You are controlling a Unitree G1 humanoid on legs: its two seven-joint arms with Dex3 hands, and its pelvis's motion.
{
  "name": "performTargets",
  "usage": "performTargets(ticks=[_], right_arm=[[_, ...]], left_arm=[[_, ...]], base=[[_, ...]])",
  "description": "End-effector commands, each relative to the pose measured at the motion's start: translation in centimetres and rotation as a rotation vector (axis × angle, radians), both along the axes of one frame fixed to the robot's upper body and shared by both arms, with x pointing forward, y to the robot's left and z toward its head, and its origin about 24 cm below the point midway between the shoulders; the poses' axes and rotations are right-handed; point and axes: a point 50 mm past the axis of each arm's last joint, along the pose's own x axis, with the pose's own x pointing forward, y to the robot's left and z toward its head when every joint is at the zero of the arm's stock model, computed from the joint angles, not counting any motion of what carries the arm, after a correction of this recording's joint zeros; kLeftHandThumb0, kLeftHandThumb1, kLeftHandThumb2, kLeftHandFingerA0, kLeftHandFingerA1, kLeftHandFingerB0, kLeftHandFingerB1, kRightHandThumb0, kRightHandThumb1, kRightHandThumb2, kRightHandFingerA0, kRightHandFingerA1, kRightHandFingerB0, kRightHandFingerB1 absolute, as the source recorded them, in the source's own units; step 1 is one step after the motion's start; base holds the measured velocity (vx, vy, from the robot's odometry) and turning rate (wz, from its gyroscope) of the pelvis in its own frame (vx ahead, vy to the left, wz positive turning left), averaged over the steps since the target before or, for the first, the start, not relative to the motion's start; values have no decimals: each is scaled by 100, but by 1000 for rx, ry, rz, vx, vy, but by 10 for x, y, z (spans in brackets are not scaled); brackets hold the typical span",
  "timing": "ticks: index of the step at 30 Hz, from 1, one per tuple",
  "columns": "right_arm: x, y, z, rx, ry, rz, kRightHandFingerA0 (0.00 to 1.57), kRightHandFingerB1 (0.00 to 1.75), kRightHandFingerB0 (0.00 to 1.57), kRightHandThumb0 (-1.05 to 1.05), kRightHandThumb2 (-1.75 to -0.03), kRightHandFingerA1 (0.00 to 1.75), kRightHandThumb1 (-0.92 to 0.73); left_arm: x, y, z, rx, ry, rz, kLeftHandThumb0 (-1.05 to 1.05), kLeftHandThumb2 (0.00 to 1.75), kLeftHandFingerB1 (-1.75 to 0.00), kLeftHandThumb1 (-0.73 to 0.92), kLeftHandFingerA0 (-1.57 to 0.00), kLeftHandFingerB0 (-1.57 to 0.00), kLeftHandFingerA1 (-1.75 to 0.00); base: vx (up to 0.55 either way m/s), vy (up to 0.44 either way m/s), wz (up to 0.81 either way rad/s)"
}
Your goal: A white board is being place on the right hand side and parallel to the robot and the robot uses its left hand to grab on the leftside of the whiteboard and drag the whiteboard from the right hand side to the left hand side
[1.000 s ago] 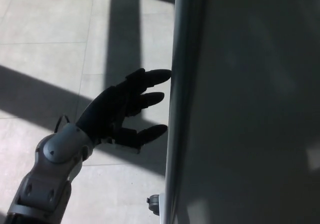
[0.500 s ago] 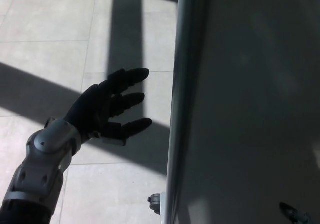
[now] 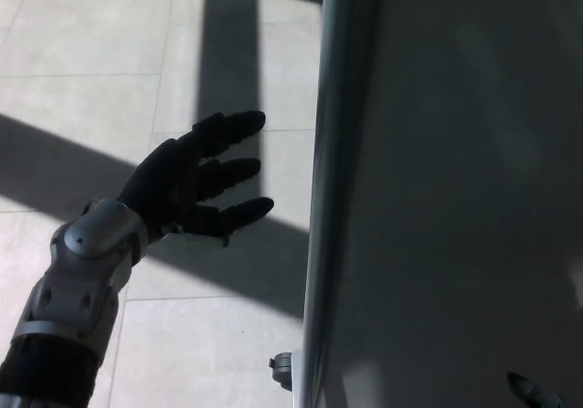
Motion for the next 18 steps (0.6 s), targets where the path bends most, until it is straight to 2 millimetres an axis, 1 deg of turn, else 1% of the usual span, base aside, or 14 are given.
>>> performTargets(ticks=[1, 3, 4, 7, 8, 9, 10, 12, 13, 14, 15, 16, 17, 18], right_arm=[[-4, -4, 1, -10, -10, -2, 54, 59, 2, -68, -66, 78, -86], [-5, -4, 1, -9, -10, 0, 52, 59, 2, -68, -68, 77, -86], [-5, -4, 1, -4, -8, -1, 52, 60, 3, -67, -69, 78, -85], [-5, -2, 0, 12, -4, -2, 50, 59, 2, -66, -69, 76, -85], [-6, -3, 0, 12, -4, 2, 53, 57, 6, -68, -104, 77, -65], [-6, -3, 0, 7, -5, 7, 52, 58, 2, -67, -68, 77, -85], [-6, -2, 0, 5, -6, 10, 51, 56, 4, -71, -106, 76, -66], [-5, -2, 0, 4, -7, 10, 51, 57, 4, -68, -107, 75, -64], [-5, -2, 0, 2, -7, 11, 53, 57, 6, -69, -104, 77, -65], [-5, -2, 0, -1, -8, 11, 50, 57, 4, -66, -106, 75, -64], [-5, -2, 0, 0, -8, 11, 50, 57, 4, -66, -106, 75, -64], [-5, -2, 0, 0, -8, 11, 54, 59, 4, -67, -68, 77, -86], [-6, -2, 0, 0, -7, 11, 55, 58, 1, -68, -68, 77, -86], [-6, -2, 0, -1, -6, 12, 55, 60, 4, -69, -66, 76, -87]], left_arm=[[1, -18, 5, 18, -36, -83, -65, 73, -22, 43, -13, -5, -43], [1, -22, 4, 14, -33, -93, -62, 72, -24, 42, -11, -6, -42], [0, -30, 4, 14, -10, -111, -33, 85, -49, 25, 0, 0, -48], [-1, -41, 5, 43, 21, -133, -34, 84, -49, 21, 0, 0, -47], [-2, -46, 4, 45, 21, -135, -66, 74, -24, 41, -13, -5, -40], [-3, -49, 4, 48, 11, -143, -64, 73, -23, 41, -14, -5, -40], [-4, -53, 4, 51, -2, -151, -62, 72, -21, 41, -12, -5, -40], [-5, -58, 3, 54, -13, -161, -62, 73, -19, 40, -12, -5, -41], [-5, -60, 4, 55, -15, -161, -64, 73, -21, 40, -12, -5, -42], [-4, -62, 3, 58, -16, -164, -66, 73, -21, 41, -12, -5, -42], [-4, -63, 3, 61, -13, -170, -66, 73, -21, 41, -12, -5, -42], [-4, -64, 2, 59, -15, -174, -67, 74, -23, 42, -12, -6, -42], [-4, -66, 2, 58, -15, -178, -68, 72, -24, 42, -10, -7, -40], [-4, -67, 1, 56, -9, -180, -63, 55, -25, 49, -14, -6, -32]], base=[[0, 0, 0], [0, 0, 0], [0, 0, 0], [0, 0, 0], [0, 0, 0], [0, 0, 0], [0, 0, 0], [0, 0, 0], [0, 0, 0], [0, 0, 0], [0, 0, 0], [0, 0, 0], [0, 0, 0], [0, 0, 0]])
